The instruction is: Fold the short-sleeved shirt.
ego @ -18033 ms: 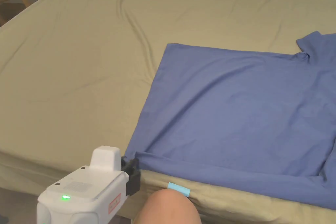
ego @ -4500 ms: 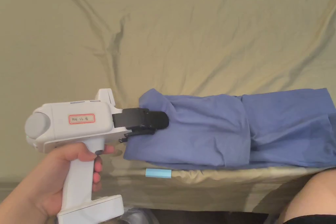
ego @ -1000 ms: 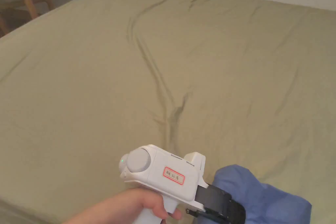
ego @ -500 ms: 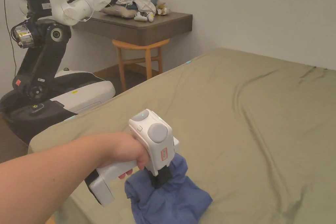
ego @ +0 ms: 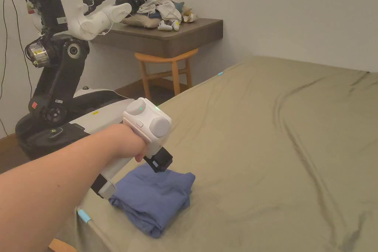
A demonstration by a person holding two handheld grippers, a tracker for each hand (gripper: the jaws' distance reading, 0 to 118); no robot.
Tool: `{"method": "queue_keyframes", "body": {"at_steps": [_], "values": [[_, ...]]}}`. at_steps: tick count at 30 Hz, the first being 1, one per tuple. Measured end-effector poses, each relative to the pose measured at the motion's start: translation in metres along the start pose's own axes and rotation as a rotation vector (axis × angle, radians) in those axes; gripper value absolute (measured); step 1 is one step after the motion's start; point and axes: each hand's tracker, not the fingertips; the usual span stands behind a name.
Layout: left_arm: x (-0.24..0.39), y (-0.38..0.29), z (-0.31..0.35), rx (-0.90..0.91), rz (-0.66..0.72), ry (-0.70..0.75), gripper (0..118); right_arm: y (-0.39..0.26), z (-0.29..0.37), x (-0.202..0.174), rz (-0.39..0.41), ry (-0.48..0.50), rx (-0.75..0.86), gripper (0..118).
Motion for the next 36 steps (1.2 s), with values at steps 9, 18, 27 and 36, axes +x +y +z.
{"method": "queue_keyframes", "body": {"at_steps": [9, 18, 27, 36], "values": [[0.104, -0.031, 0.103, 0.3, 0.098, -0.164, 0, 0.013, 0.006, -0.002, 0.083, -0.028, 0.073, 1], [0.299, -0.05, 0.205, 0.571, 0.133, -0.524, 0, 0.065, 0.037, -0.008, 0.116, -0.299, 0.298, 1], [0.379, -0.041, 0.351, 0.904, 0.236, -0.571, 0, 0.154, 0.113, -0.024, 0.094, -0.577, 0.746, 1], [0.365, -0.03, 0.413, 1.068, 0.276, -0.49, 0, 0.169, 0.164, -0.025, 0.102, -0.638, 0.908, 2]]}}
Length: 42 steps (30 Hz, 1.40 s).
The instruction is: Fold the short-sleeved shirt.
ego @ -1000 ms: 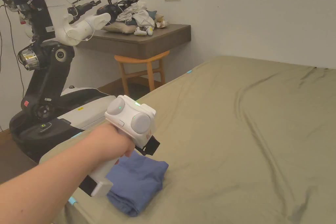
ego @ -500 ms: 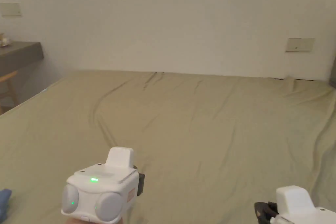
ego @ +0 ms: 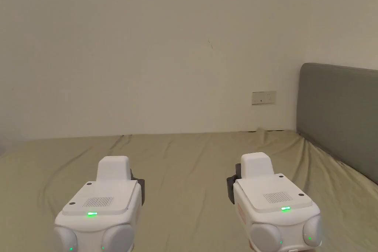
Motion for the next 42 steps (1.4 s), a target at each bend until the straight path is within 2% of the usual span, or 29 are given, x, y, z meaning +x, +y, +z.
{"method": "queue_keyframes", "body": {"at_steps": [2, 3, 4, 5, 6, 7, 8, 9, 12, 16, 19, 21, 24, 26, 29, 31, 35, 37, 39, 42], "values": [[0.0, 0.003, 0.007, 0.031, -0.012, -0.021, 0, -0.002, -0.001, 0.0, -0.008, 0.002, -0.006, 3], [0.0, 0.003, 0.009, 0.037, -0.027, -0.032, 5, -0.003, -0.001, 0.0, -0.012, -0.004, -0.008, 10], [0.002, 0.004, 0.009, 0.04, -0.028, -0.025, 18, -0.003, -0.002, 0.0, -0.013, 0.003, -0.012, 24], [0.001, 0.003, 0.01, 0.045, -0.018, -0.025, 39, -0.004, -0.003, -0.001, -0.009, 0.007, -0.027, 48], [0.0, 0.003, 0.01, 0.041, -0.006, -0.027, 77, -0.006, -0.004, -0.002, -0.007, 0.003, -0.036, 88], [-0.001, 0.002, 0.008, 0.027, 0.011, -0.024, 103, -0.007, -0.005, -0.004, -0.005, -0.002, -0.044, 115], [-0.002, 0.002, 0.007, 0.021, 0.028, -0.018, 118, -0.008, -0.004, -0.004, -0.007, -0.004, -0.046, 118], [-0.003, 0.0, 0.007, 0.022, 0.029, -0.008, 118, -0.009, -0.001, -0.006, -0.018, 0.015, -0.023, 118], [-0.006, -0.005, 0.005, 0.04, 0.028, -0.031, 118, -0.007, 0.005, -0.007, 0.04, -0.028, -0.055, 118], [-0.005, -0.008, 0.006, 0.015, 0.01, -0.003, 118, -0.003, 0.011, -0.016, -0.036, -0.026, -0.068, 118], [-0.011, -0.008, 0.008, 0.025, 0.03, -0.015, 118, -0.003, 0.012, -0.02, 0.013, -0.046, -0.065, 118], [-0.016, -0.007, 0.007, 0.003, 0.077, -0.076, 118, -0.008, 0.009, -0.021, 0.045, -0.059, -0.035, 118], [-0.018, -0.007, 0.007, -0.001, 0.071, -0.078, 118, -0.006, 0.006, -0.019, -0.021, -0.034, -0.124, 118], [-0.019, -0.008, 0.007, 0.002, 0.064, -0.076, 118, -0.008, 0.011, -0.015, -0.014, -0.011, -0.075, 118], [-0.024, -0.009, 0.005, -0.016, 0.092, -0.089, 118, -0.008, 0.016, -0.005, -0.088, 0.157, -0.064, 118], [-0.025, -0.011, 0.004, -0.02, 0.097, -0.081, 118, -0.007, 0.018, -0.005, -0.12, 0.14, -0.049, 118], [-0.027, -0.014, 0.005, -0.022, 0.086, -0.064, 118, -0.006, 0.019, -0.005, -0.101, 0.119, -0.022, 118], [-0.027, -0.014, 0.005, -0.016, 0.081, -0.062, 118, -0.004, 0.017, -0.002, -0.142, 0.145, -0.025, 118], [-0.027, -0.015, 0.005, -0.013, 0.068, -0.058, 118, -0.001, 0.015, -0.002, -0.151, 0.069, -0.017, 118], [-0.03, -0.015, 0.005, -0.011, 0.073, -0.061, 118, -0.001, 0.018, 0.004, -0.183, 0.091, 0.015, 118]]}}
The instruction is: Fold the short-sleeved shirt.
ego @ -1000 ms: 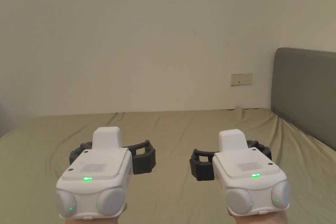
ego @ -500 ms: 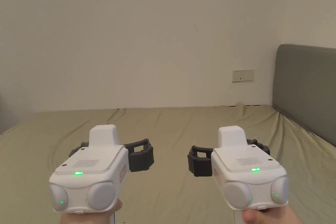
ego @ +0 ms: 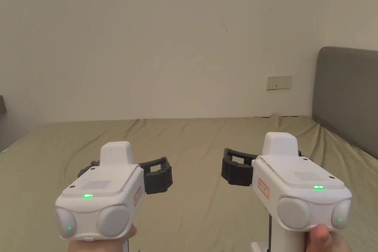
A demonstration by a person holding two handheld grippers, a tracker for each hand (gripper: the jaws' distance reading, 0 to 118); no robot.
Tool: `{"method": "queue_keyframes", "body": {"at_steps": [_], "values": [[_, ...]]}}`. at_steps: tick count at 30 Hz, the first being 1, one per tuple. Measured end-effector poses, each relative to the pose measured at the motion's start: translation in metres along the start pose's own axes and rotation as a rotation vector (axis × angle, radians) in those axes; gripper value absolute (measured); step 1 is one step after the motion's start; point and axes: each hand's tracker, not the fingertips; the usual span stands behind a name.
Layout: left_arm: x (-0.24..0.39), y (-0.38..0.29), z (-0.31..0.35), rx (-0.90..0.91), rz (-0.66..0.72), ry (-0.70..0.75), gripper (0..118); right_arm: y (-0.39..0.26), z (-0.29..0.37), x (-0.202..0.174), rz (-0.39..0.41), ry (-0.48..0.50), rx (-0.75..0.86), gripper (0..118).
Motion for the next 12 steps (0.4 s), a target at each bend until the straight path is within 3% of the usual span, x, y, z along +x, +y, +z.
{"method": "queue_keyframes", "body": {"at_steps": [12], "values": [[-0.0015, 0.0018, 0.0006, 0.028, -0.005, 0.028, 118, -0.0054, -0.0042, 0.0011, 0.057, -0.042, -0.005, 118]]}}
